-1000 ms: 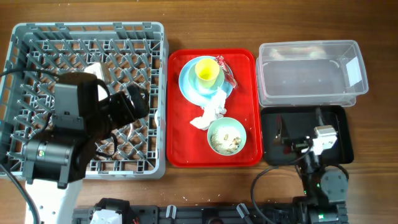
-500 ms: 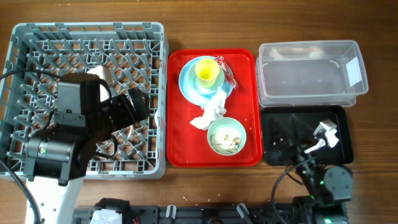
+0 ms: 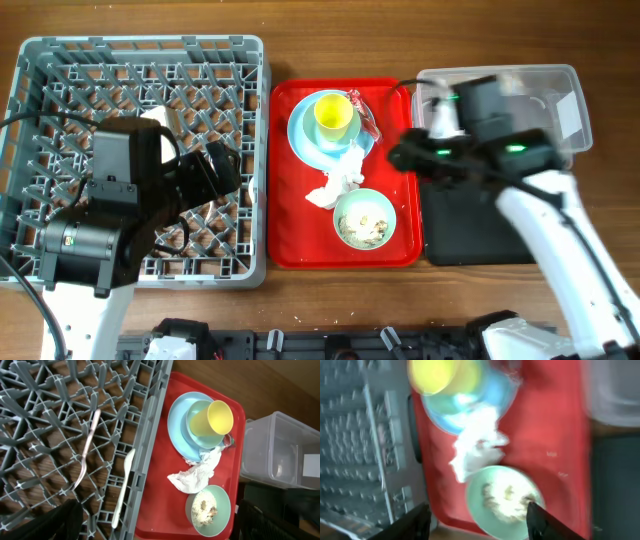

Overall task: Sort waste into correct bins and load items into the dishwasher rack
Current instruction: 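Reach the right gripper to the tray and grasp the crumpled tissue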

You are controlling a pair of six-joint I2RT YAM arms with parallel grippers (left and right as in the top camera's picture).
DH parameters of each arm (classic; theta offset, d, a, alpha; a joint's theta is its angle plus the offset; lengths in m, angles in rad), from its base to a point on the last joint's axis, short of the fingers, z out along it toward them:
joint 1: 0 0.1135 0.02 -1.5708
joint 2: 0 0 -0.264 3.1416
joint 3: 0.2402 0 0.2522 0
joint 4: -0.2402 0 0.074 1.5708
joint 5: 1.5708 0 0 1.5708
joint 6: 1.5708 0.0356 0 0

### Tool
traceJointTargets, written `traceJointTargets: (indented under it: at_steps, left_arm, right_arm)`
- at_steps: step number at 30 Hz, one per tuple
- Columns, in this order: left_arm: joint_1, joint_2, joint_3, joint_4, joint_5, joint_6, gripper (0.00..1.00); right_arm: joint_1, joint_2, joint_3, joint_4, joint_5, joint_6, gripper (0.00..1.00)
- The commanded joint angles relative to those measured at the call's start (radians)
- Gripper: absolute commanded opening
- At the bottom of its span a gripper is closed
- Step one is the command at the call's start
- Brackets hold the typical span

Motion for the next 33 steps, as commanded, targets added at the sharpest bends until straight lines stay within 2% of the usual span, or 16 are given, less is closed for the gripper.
traceJointTargets:
  at_steps: [1,3,4,6,9,16,20,21,22,24,25,26,27,31,33]
  left_arm:
    - [0.006,-0.001,0.005,0.002,-0.003,-0.009,1.00]
    - [0.006,-0.001,0.005,0.002,-0.003,-0.009,1.00]
    - [0.006,-0.001,0.005,0.002,-0.003,-0.009,1.00]
    - [0.006,-0.001,0.005,0.002,-0.003,-0.009,1.00]
    - [0.006,-0.001,0.005,0.002,-0.003,-0.009,1.00]
    - [0.006,-0.001,0.005,0.002,-0.003,-0.009,1.00]
    - [0.006,-0.001,0.005,0.002,-0.003,-0.009,1.00]
    - [0.006,-0.001,0.005,0.002,-0.003,-0.009,1.00]
    - [0.006,-0.001,0.005,0.002,-0.003,-0.009,1.00]
    - [0.006,-0.001,0.005,0.002,-0.003,-0.009,1.00]
    - [0.006,-0.001,0.005,0.002,-0.003,-0.009,1.00]
    - [0.006,-0.001,0.005,0.002,-0.003,-0.009,1.00]
    - [0.006,-0.001,0.005,0.002,-0.003,-0.009,1.00]
    - [0.006,-0.001,0.005,0.002,-0.003,-0.009,1.00]
    - [0.006,-0.001,0.005,0.002,-0.003,-0.009,1.00]
  right_arm:
    - [0.263,0.100,-0.007,0.089,0.290,0.051,0.70]
    - [0.358,0.171,-0.007,0.122,0.423,0.043,0.80]
    - [0.379,0.205,-0.007,0.134,0.462,0.043,0.89]
    - [0.393,0.293,-0.007,0.173,0.473,0.028,0.94]
    - [0.393,0.401,-0.007,0.237,0.473,0.014,0.94]
    - [0.393,0.497,-0.007,0.320,0.428,-0.033,0.89]
    - [0.393,0.510,-0.012,0.322,0.390,-0.032,0.73]
    - [0.393,0.510,-0.013,0.298,0.375,-0.034,0.47]
    - [0.393,0.509,-0.013,0.290,0.380,-0.035,0.35]
    - [0.393,0.509,-0.013,0.288,0.382,-0.034,0.33]
    - [0.393,0.509,-0.013,0.288,0.381,-0.032,0.26]
    - [0.393,0.509,-0.013,0.288,0.371,-0.032,0.08]
    - [0.393,0.509,-0.013,0.283,0.371,-0.032,0.04]
    - [0.391,0.426,0.055,0.229,0.380,-0.034,0.04]
    - [0.389,0.319,0.103,0.215,0.452,-0.034,0.04]
